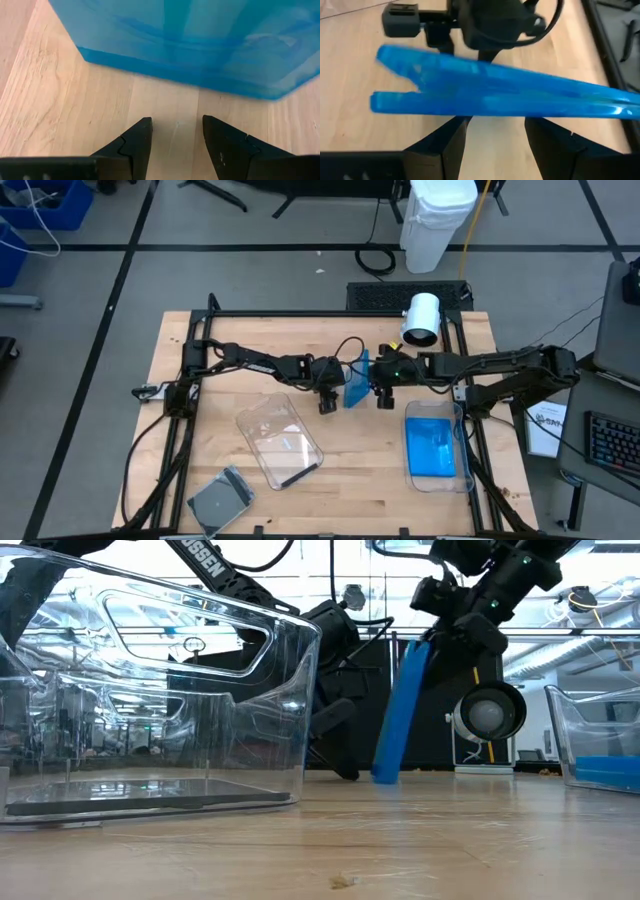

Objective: Pick & place jewel cases by type
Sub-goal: Put the blue disc case into the right transparent bin

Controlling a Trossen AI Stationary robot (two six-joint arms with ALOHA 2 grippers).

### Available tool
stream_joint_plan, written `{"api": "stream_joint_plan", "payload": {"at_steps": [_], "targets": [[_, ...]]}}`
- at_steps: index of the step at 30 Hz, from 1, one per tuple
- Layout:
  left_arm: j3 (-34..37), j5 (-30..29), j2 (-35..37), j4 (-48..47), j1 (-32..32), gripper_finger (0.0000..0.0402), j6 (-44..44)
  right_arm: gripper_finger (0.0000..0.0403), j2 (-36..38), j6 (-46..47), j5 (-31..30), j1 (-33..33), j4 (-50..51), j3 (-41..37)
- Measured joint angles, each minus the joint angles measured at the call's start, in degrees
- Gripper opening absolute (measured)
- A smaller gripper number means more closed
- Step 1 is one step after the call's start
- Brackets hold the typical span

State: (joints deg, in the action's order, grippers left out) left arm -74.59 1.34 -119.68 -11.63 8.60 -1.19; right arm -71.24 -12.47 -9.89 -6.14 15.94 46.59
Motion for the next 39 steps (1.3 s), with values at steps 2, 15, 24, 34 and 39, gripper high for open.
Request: {"api": "stream_joint_plan", "payload": {"at_steps": [2,15,24,34,39], "targets": [[0.01,0.03,0.02,-0.03,0.00,0.0182,0.00,0.0196,0.00,-0.95,-2.32,0.45,-0.85,-0.02],[0.04,0.07,0.04,-0.16,0.00,0.0182,-0.02,0.0196,0.02,-11.65,-12.85,4.80,-6.24,-0.04],[0.07,0.09,0.07,-0.43,0.00,0.0182,-0.02,0.0196,0.02,-14.70,-18.81,6.65,-7.96,-0.09],[0.07,0.09,0.11,-0.53,0.00,0.0182,-0.04,0.0196,0.02,-17.29,-20.33,8.25,-8.02,-0.09],[0.07,0.09,0.11,-0.53,0.00,0.0182,-0.04,0.0196,0.02,-19.89,-20.33,8.95,-8.53,-0.09]]}}
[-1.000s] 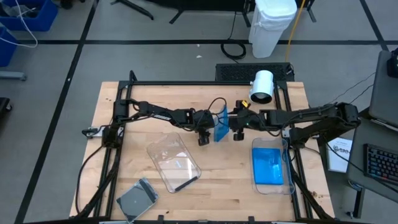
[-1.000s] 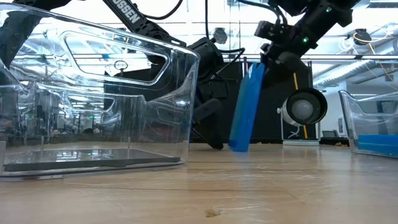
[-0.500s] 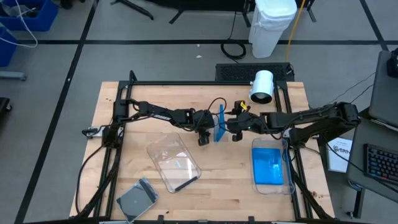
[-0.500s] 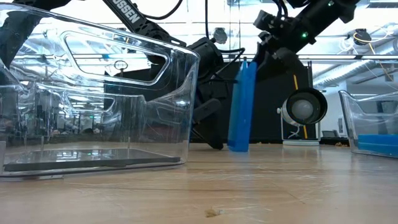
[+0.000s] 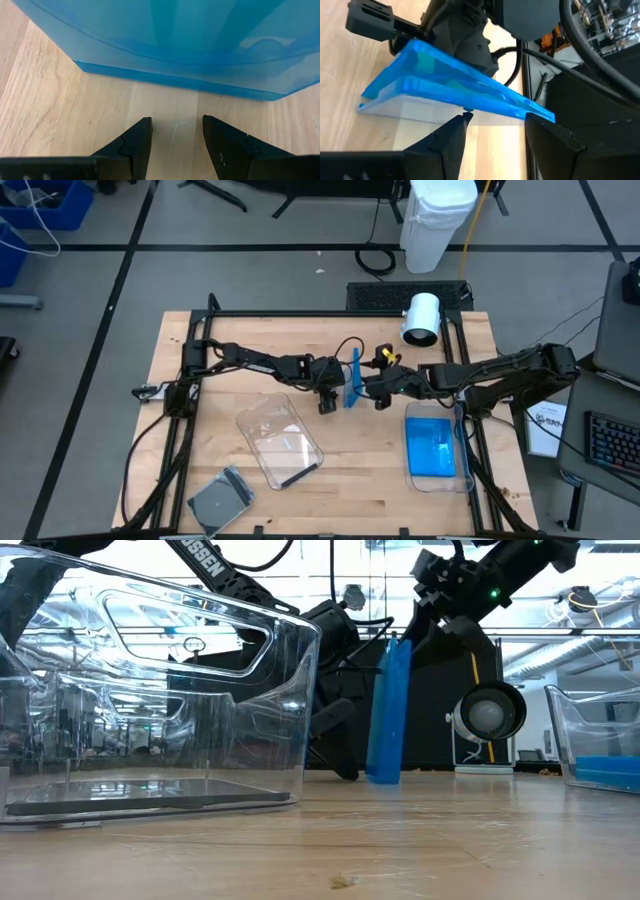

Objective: Pick & place jewel cases by type
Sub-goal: Put the blue disc case into the right transparent bin

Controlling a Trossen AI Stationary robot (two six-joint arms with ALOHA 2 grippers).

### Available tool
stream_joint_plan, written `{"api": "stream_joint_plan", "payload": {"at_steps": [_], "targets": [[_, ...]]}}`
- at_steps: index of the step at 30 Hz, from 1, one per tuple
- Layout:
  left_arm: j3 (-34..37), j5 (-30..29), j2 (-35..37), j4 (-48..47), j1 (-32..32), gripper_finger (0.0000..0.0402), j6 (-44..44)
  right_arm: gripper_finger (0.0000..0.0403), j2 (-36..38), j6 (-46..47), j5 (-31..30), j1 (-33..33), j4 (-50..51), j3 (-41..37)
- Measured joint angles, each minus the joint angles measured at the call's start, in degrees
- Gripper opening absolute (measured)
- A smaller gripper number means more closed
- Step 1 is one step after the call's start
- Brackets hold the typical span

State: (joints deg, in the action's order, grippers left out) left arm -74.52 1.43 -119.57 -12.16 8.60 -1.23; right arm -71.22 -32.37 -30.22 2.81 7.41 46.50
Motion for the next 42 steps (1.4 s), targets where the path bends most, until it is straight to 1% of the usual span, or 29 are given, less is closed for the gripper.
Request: {"api": "stream_joint_plan", "payload": {"at_steps": [12,17,22,28,36,42], "targets": [[0.00,0.21,0.00,-0.13,-0.01,0.0182,0.01,0.0196,0.00,-6.25,0.32,0.06,-1.63,0.00],[0.00,3.02,0.09,-1.82,0.09,0.0182,0.19,0.0196,0.00,-7.73,0.37,0.70,-1.63,0.00],[-0.07,3.98,0.15,-2.82,0.35,0.0182,1.39,0.0196,0.00,-7.51,0.35,0.70,-1.61,0.00],[-0.13,8.39,0.22,-4.50,0.48,0.0182,1.64,0.0196,0.02,-7.04,0.31,0.70,-0.38,0.00],[-0.15,9.82,0.24,-6.16,0.42,0.0182,3.15,0.0196,0.02,-5.89,0.02,0.70,1.20,-0.02],[-0.11,14.43,0.17,-6.57,0.39,0.0182,3.30,0.0196,0.02,-6.96,-0.15,0.70,0.94,-0.02]]}}
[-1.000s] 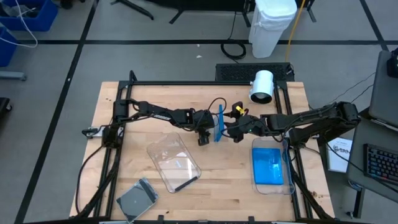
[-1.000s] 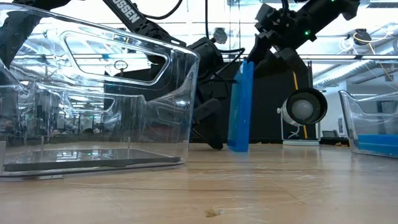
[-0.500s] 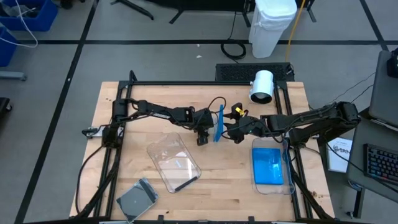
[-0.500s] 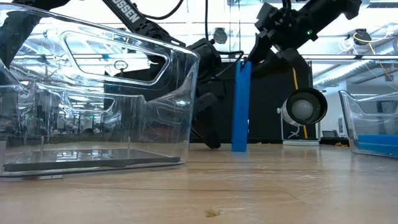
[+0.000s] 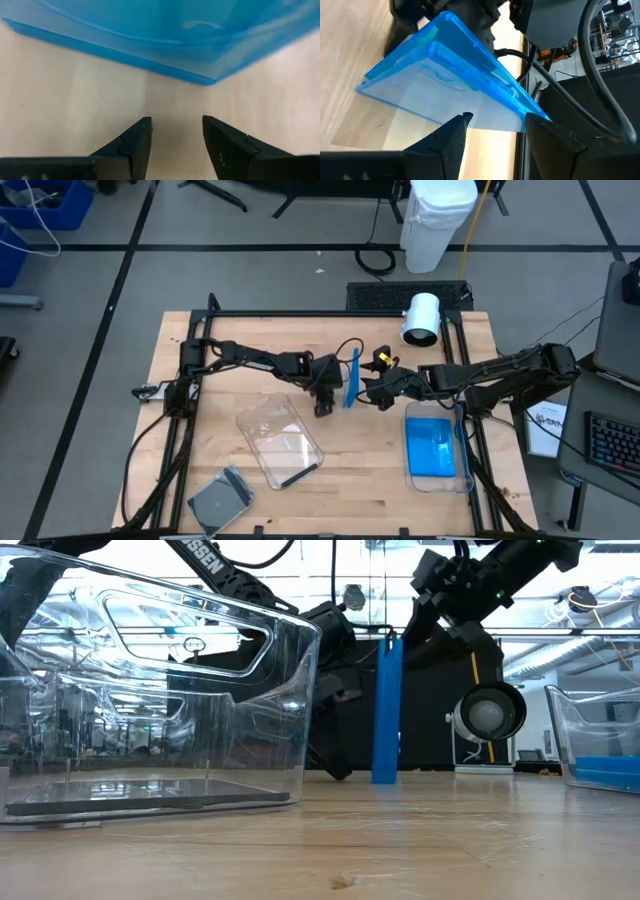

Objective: Pick & place jewel cases by type
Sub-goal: Put the blue disc case into the right transparent bin

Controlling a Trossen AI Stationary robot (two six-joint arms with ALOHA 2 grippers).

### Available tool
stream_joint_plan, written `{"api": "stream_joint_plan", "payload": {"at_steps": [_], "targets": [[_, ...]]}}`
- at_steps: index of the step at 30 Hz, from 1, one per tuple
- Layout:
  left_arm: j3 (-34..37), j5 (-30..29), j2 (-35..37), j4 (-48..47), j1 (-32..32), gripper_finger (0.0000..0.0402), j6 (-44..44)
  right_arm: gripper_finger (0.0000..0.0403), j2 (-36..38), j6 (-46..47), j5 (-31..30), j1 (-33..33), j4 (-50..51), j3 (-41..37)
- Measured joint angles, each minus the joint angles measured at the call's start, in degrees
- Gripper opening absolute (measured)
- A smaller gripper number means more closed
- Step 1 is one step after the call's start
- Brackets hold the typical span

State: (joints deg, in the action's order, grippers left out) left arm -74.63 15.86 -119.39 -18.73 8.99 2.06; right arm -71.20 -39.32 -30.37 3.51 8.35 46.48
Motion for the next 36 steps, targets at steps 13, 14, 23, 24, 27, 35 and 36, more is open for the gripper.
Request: {"api": "stream_joint_plan", "payload": {"at_steps": [13,14,23,24,27,35,36], "targets": [[0.04,2.60,-0.02,-0.23,0.00,0.0182,1.12,0.0196,0.00,-3.35,-4.46,0.52,-0.41,0.00],[0.04,2.60,-0.02,-0.24,0.00,0.0182,1.14,0.0196,0.00,-3.35,-4.35,0.52,-0.38,0.00],[0.11,2.32,-0.02,-0.01,0.00,0.0182,1.16,0.0196,0.00,1.79,-4.07,0.52,3.95,5.77],[0.11,2.29,-0.02,0.01,0.00,0.0182,1.08,0.0196,0.00,2.74,-4.04,0.52,5.24,7.23],[0.11,2.25,-0.02,0.03,0.00,0.0182,1.03,0.0196,-0.08,6.11,-1.73,0.38,12.25,13.08],[0.11,2.23,-0.02,-0.03,0.25,0.0182,0.01,0.0196,-7.53,15.57,19.60,-3.46,36.71,29.51],[0.11,2.47,-0.02,-0.09,0.31,0.0182,-0.08,0.0196,-8.84,16.15,21.53,-3.76,39.11,31.22]]}}
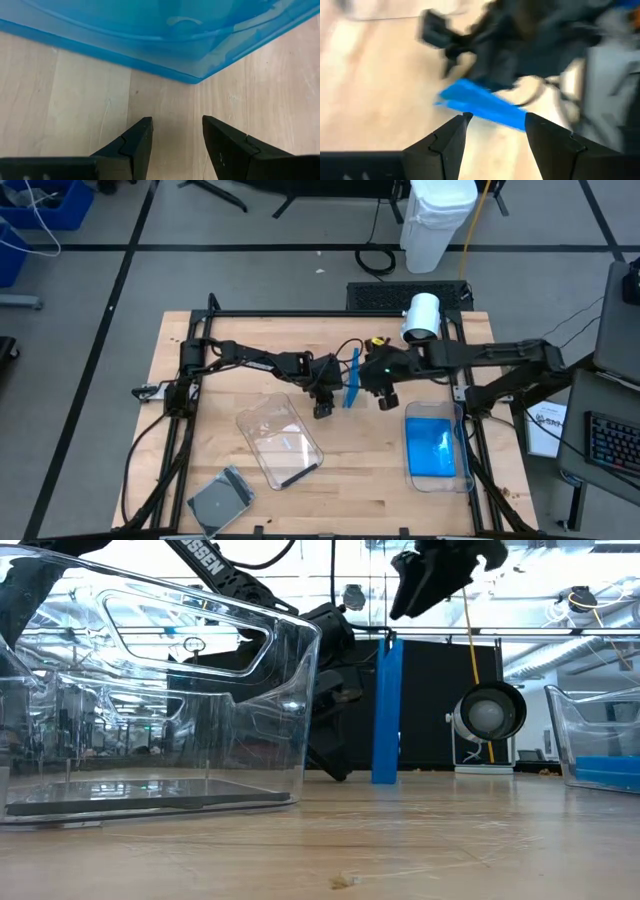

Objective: Pick & place jewel cases by type
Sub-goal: Put the blue disc case into the right transparent bin

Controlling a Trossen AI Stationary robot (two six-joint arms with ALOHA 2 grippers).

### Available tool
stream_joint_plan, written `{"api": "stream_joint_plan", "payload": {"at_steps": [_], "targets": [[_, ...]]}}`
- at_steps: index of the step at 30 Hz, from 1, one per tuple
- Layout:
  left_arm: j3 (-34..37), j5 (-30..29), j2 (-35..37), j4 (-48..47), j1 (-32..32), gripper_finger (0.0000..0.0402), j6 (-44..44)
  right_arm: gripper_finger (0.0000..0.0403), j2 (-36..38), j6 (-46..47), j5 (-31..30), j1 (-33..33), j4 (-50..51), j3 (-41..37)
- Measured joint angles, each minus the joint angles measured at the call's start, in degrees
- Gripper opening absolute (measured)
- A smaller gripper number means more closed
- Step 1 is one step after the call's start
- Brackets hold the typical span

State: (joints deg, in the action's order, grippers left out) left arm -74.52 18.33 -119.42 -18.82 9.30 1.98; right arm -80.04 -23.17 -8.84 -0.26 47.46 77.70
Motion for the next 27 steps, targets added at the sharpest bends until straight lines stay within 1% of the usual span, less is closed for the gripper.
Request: {"api": "stream_joint_plan", "payload": {"at_steps": [2,5,8,11,14,17,27], "targets": [[0.00,-0.15,0.00,-0.07,0.00,0.0182,-0.17,0.0196,-2.86,0.51,2.72,-0.28,3.57,2.78],[0.00,-0.11,0.00,-0.10,0.07,0.0182,-0.18,0.0194,-6.35,-0.83,2.02,-0.26,6.27,4.35],[0.00,-0.13,0.00,-0.10,0.07,0.0182,-0.20,0.0187,-8.77,-5.85,-2.64,0.21,5.88,4.40],[0.00,-0.17,0.00,-0.12,0.07,0.0182,-0.21,0.0177,-10.93,-12.86,-11.03,1.36,5.00,4.43],[0.00,-0.20,0.00,-0.14,0.07,0.0182,-0.22,0.0169,-12.41,-17.31,-17.02,2.55,4.56,4.43],[0.00,-0.22,0.00,-0.15,0.07,0.0182,-0.43,0.0167,-13.59,-19.43,-19.22,3.05,4.17,4.52],[0.00,-0.29,0.00,-0.26,0.09,0.0182,-1.34,0.0165,-14.31,-24.68,-22.47,3.58,0.48,4.40]]}}
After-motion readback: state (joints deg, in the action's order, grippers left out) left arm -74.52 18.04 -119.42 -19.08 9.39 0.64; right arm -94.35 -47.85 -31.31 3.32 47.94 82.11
